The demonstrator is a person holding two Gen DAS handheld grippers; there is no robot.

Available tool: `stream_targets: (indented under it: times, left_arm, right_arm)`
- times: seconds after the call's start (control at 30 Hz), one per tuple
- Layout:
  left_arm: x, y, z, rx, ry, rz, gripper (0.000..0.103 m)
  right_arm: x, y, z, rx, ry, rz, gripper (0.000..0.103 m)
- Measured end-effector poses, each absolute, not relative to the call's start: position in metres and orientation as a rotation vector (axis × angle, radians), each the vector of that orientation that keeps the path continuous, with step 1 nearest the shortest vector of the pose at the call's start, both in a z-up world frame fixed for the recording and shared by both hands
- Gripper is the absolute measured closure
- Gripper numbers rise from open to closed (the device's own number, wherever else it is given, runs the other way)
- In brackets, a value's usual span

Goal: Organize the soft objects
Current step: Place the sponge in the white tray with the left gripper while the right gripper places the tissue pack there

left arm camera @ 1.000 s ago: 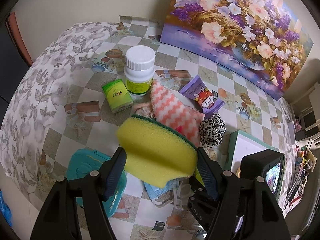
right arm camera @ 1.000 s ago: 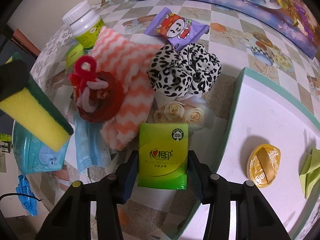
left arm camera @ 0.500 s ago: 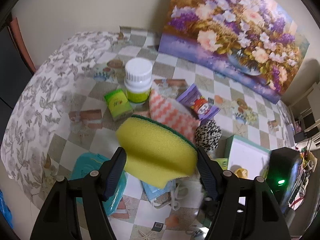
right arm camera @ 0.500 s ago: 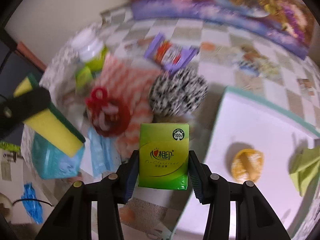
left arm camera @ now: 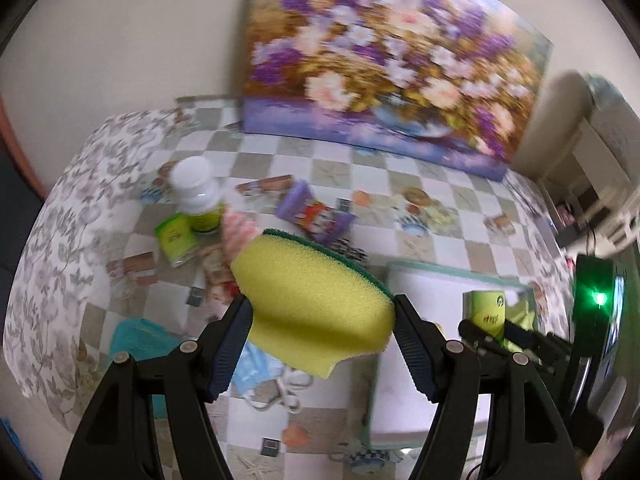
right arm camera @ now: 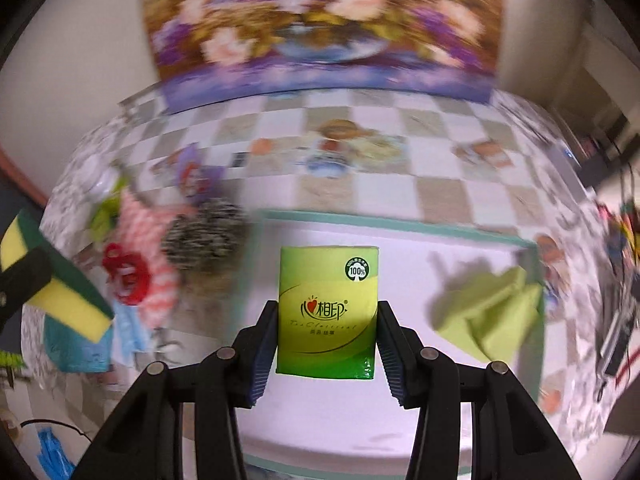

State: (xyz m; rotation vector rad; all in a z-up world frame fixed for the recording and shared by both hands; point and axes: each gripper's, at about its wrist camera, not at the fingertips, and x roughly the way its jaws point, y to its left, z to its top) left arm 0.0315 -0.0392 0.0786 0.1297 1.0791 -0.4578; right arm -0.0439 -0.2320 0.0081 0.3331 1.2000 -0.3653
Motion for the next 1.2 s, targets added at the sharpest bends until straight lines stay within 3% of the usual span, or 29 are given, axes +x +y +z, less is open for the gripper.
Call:
stream_targets:
  times: [0.43, 0.8, 1.2]
  left_arm:
    - [-0.04, -0.131, 0.047, 0.289, 1.204, -0.767, 0.031]
    - [-0.075, -0.171, -0.011, 0.445, 1.35, -0.794, 0.031]
    - [-0.07, -0.185, -0.052, 0.531, 1.377, -0.675, 0.031]
  right_arm:
    - [-0.129, -0.332, -0.006, 0.5, 1.236, -0.592, 0.053]
    - [-0.132, -0.325, -0.055, 0.538, 1.41, -0.498, 0.053]
    - [-0.131, -0.32, -0.072, 0.543, 1.441, -0.487, 0.053]
